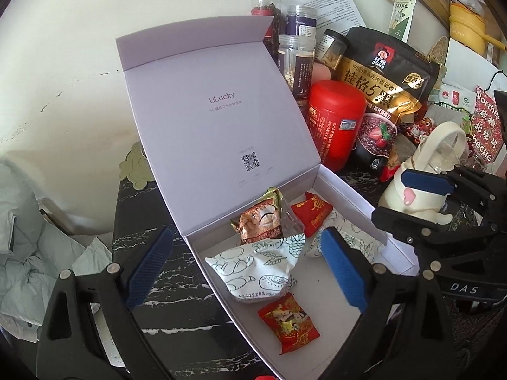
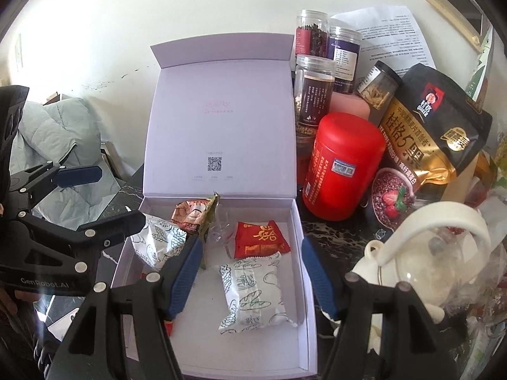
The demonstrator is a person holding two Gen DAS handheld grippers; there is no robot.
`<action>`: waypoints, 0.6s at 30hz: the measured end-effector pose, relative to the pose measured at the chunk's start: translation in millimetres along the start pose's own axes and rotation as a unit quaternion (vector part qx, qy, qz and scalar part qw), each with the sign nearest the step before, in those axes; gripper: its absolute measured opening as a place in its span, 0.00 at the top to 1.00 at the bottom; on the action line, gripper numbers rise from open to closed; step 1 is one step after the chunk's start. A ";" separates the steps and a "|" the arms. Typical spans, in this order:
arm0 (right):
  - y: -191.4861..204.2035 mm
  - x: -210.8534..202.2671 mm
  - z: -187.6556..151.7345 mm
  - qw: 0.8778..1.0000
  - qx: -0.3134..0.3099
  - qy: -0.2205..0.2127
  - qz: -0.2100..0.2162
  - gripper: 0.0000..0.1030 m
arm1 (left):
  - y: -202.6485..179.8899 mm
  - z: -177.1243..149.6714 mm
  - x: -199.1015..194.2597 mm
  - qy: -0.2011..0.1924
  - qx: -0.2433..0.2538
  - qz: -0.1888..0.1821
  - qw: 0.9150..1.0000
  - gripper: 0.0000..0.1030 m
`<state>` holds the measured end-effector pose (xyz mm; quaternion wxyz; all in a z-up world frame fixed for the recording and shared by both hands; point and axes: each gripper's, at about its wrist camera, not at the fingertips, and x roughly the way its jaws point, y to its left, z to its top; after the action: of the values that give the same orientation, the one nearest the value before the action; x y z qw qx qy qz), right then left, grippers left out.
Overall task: Organize objects
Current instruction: 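Open both tools to release the bags and raise them out of the box, then pull both open tools back toward the red fan keychain and sauce sachet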
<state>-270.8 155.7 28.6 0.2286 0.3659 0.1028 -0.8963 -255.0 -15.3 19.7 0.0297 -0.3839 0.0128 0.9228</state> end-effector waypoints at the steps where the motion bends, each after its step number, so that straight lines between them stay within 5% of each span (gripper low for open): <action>1: 2.0 -5.4 -0.8 1.000 0.000 -0.002 -0.001 0.33 | 0.2 -1.7 -5.8 -0.002 0.000 0.002 1.000 0.08; 18: 37.5 -86.1 -21.2 0.999 -0.007 -0.034 0.000 0.27 | -2.6 -35.4 -92.3 -0.031 0.001 0.016 0.999 0.07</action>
<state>-185.7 159.1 73.4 0.2346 0.3333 0.1012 -0.9076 -164.8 -18.5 60.2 0.0158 -0.3544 0.0193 0.9348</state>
